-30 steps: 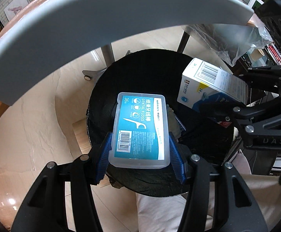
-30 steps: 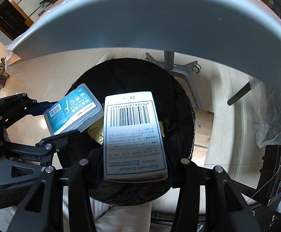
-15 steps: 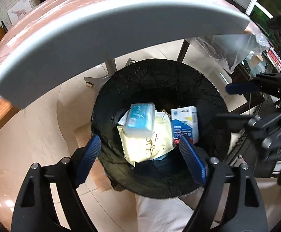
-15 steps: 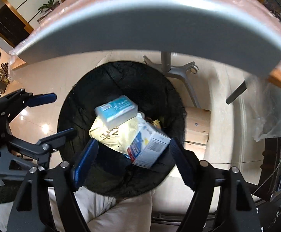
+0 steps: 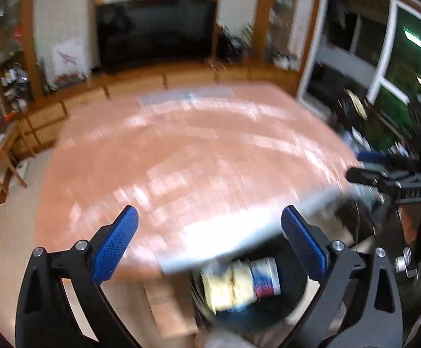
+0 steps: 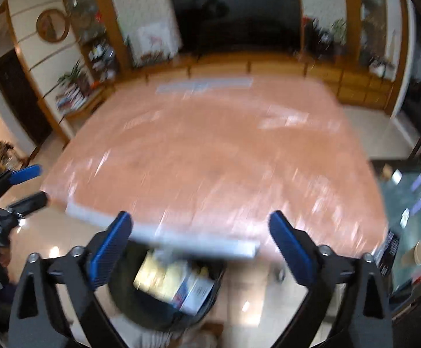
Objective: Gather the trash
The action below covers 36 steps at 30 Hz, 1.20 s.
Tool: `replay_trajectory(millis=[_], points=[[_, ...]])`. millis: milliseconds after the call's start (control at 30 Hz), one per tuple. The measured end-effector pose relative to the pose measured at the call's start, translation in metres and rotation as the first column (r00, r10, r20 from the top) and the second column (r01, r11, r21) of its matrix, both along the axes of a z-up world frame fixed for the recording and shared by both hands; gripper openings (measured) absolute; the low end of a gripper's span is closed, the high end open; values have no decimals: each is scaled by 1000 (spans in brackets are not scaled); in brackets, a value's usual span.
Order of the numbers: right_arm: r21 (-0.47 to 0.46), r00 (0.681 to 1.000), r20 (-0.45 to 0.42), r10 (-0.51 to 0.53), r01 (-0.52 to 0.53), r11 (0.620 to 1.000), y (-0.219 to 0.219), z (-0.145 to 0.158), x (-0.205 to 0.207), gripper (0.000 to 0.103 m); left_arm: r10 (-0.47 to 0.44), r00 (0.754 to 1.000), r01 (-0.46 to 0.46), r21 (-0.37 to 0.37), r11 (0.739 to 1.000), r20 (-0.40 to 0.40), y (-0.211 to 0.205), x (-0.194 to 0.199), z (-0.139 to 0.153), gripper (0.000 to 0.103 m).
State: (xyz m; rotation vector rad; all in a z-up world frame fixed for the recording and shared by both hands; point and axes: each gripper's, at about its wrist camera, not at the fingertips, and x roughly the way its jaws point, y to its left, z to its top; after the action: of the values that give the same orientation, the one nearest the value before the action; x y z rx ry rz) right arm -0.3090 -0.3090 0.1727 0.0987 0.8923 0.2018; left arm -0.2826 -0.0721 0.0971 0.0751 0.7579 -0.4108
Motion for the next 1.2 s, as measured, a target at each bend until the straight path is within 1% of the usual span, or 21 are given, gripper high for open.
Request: replay_trajectory(millis=[67,133,233,400,500,600,733,800,900,967,1100,1167,1200], points=[[-29,999,29,-44,45,999,-10,7,25,99,61,998,-60,-17,998,27,11,26,11,101],[-47,996,52,-70,73,996,-21,7,53,99,110,993,-109,-26,994,42,18,54,17,101],[-68,991,58,-121,124,990,-37,2,90,99,169,984,-168,-14,986,58,28,88,17,101],[-109,982,45,-181,185,977,-62,-17,142,99,239,971,-240,17,971,21,43,151,-7,101],[-125,969,26,-246,247,961,-81,-36,172,99,267,964,-267,37,963,0,51,182,-23,101],[-120,958,-1,-288,286,951,-101,-55,191,99,288,957,-286,59,956,-23,59,206,-40,101],[-157,945,-26,-327,319,935,-121,-77,213,99,322,944,-317,73,946,-71,73,235,-63,101],[-180,940,-27,-340,330,927,-129,-83,220,99,331,939,-326,64,943,-91,79,250,-70,101],[-195,935,-28,-355,343,919,-135,-93,227,99,340,936,-333,77,940,-94,84,262,-76,101],[-196,932,-38,-362,348,917,-140,-98,229,99,347,933,-338,103,935,-91,86,270,-81,101],[-186,923,-88,-374,354,917,-148,-105,237,99,360,925,-349,99,932,-123,94,279,-89,101],[-188,923,-87,-376,355,916,-147,-105,238,99,365,921,-353,102,930,-135,94,282,-93,101],[-189,923,-87,-376,355,916,-147,-105,238,99,363,918,-350,103,931,-160,95,284,-97,101]])
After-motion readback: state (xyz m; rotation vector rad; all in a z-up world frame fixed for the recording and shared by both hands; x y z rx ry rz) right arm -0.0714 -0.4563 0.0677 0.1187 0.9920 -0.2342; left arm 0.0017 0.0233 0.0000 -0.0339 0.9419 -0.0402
